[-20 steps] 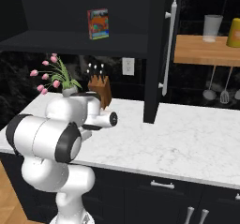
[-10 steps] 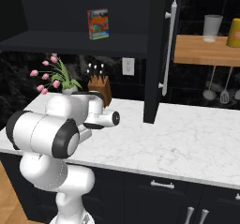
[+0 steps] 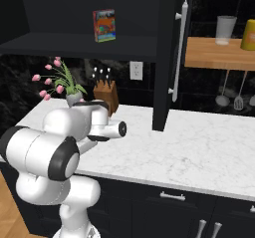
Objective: Pick the jam and place it on the digital scale for weighing, and close the cabinet.
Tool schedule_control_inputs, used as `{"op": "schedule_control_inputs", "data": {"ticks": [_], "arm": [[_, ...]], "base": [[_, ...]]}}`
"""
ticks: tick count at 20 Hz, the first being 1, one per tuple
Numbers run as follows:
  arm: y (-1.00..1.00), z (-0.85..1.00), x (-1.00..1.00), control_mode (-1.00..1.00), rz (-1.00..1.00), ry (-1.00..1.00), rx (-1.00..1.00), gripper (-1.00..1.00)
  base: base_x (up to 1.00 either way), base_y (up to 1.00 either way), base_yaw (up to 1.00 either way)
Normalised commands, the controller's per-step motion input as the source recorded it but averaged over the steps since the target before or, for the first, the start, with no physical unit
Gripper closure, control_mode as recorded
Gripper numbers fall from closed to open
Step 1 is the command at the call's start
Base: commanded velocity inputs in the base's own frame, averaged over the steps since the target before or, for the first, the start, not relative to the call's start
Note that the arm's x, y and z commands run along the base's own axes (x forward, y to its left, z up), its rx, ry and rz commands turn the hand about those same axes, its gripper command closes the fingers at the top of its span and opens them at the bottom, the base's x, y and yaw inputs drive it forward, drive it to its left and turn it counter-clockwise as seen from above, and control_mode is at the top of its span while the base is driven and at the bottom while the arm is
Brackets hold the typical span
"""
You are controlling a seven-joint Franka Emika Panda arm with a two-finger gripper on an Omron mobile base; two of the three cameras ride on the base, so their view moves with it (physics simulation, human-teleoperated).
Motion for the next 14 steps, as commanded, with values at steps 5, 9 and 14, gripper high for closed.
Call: {"op": "schedule_control_inputs", "data": {"ticks": [5, 9, 14], "arm": [[0.0, 0.0, 0.01, -1.0, 0.0, 0.0, 0.0, -1.0], [0.06, 0.0, 0.07, -1.0, 0.0, 0.0, 0.0, -1.0], [-0.07, 0.0, 0.0, -1.0, 0.0, 0.0, 0.0, -1.0]], "base": [[0.0, 0.0, 0.0], [0.0, 0.0, 0.0], [0.0, 0.0, 0.0]]}}
